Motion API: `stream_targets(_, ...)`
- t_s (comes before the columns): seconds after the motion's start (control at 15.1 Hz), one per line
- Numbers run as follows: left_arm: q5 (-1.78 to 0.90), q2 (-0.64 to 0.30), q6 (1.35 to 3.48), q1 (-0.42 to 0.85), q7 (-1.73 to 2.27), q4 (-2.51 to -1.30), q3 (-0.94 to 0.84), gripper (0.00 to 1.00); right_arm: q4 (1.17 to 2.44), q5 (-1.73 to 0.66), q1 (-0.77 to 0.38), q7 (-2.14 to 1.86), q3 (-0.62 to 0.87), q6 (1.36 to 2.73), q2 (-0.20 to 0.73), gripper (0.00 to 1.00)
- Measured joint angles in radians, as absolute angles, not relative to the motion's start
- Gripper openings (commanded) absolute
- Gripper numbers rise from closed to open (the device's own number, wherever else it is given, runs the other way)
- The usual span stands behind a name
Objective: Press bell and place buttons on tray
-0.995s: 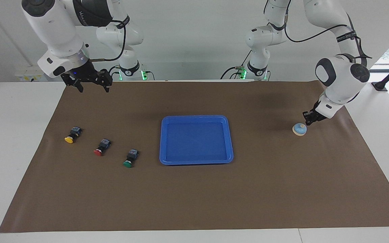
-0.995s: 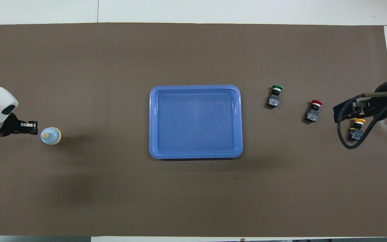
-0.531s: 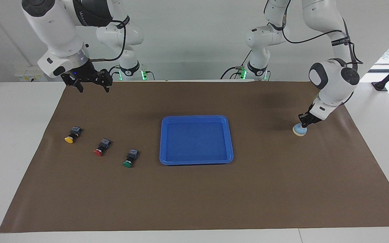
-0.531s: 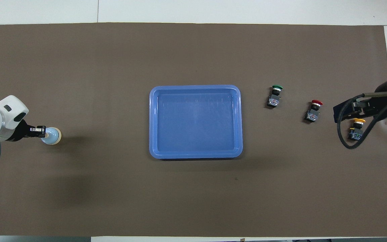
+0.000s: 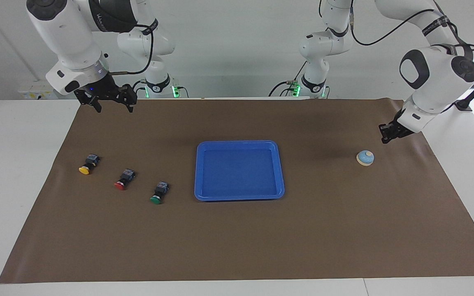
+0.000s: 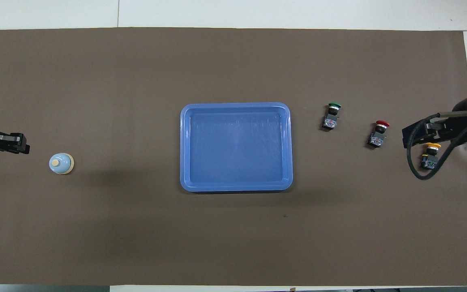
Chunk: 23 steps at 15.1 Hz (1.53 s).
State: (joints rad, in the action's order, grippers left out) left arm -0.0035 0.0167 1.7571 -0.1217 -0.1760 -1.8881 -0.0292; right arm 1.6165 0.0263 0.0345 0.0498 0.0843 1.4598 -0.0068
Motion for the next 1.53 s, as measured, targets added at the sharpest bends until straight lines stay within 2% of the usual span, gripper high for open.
stream_targets(0.2, -0.004, 0.053, 1.670, -0.107, -0.176, -1.877, -0.032, 1.00, 1.616, 0.026, 0.034, 0.050, 0.084, 1.460, -0.007, 1.00)
stream_targets(0.46, -0.004, 0.031, 1.548, -0.042, -0.144, -1.758, -0.036, 1.00, 1.616, 0.026, 0.034, 0.050, 0.084, 1.460, -0.007, 1.00)
stream_targets(1.06, -0.004, -0.037, 1.550, -0.029, -0.128, -1.715, -0.033, 1.00, 1.616, 0.026, 0.034, 0.050, 0.084, 1.460, -0.007, 1.00)
stream_targets(1.53, -0.004, -0.040, 1.550, -0.027, -0.118, -1.704, -0.033, 1.00, 1.617, 0.026, 0.034, 0.050, 0.084, 1.459, -0.011, 1.00)
